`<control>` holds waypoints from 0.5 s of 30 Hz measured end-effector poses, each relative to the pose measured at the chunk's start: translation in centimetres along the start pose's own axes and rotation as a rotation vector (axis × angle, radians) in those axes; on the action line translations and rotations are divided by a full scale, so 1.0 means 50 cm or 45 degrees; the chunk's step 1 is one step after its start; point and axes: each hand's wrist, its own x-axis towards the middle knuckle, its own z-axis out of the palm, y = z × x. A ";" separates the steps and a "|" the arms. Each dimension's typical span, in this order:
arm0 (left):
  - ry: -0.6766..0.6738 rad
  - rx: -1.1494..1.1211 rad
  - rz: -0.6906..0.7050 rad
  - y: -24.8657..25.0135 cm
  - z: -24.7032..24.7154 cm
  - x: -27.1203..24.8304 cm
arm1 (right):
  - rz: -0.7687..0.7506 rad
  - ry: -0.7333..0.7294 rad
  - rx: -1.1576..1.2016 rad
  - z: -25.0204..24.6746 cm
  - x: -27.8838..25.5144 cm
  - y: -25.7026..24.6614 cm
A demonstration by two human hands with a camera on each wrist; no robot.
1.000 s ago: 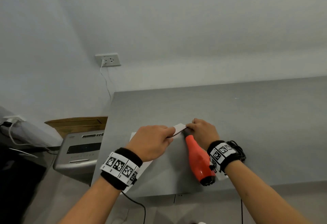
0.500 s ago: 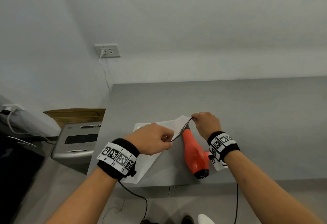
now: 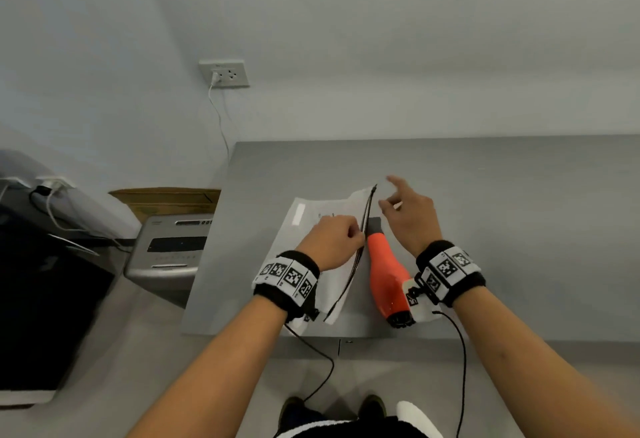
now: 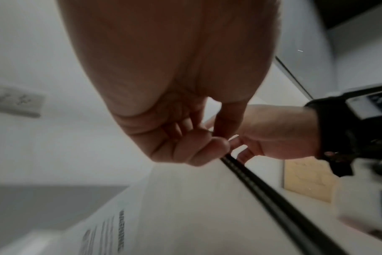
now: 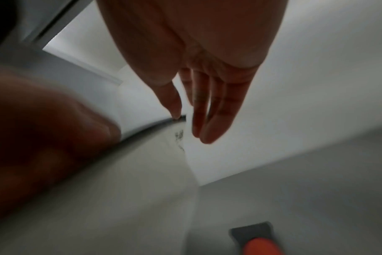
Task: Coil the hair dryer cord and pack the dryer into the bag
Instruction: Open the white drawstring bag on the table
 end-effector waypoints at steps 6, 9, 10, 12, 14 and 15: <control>0.145 -0.207 -0.156 -0.062 0.079 -0.001 | 0.518 -0.294 0.526 0.050 -0.073 0.036; 0.027 -0.269 -0.238 -0.082 0.132 0.002 | 0.562 -0.353 0.586 0.097 -0.098 0.058; -0.007 -0.272 -0.235 -0.085 0.149 0.002 | 0.543 -0.365 0.554 0.106 -0.102 0.060; 0.003 -0.287 -0.231 -0.092 0.175 0.004 | 0.517 -0.401 0.517 0.117 -0.109 0.065; 0.075 -0.315 -0.264 -0.097 0.182 0.008 | 0.510 -0.409 0.520 0.118 -0.114 0.064; 0.105 -0.345 -0.270 -0.097 0.179 0.010 | 0.502 -0.387 0.519 0.117 -0.116 0.065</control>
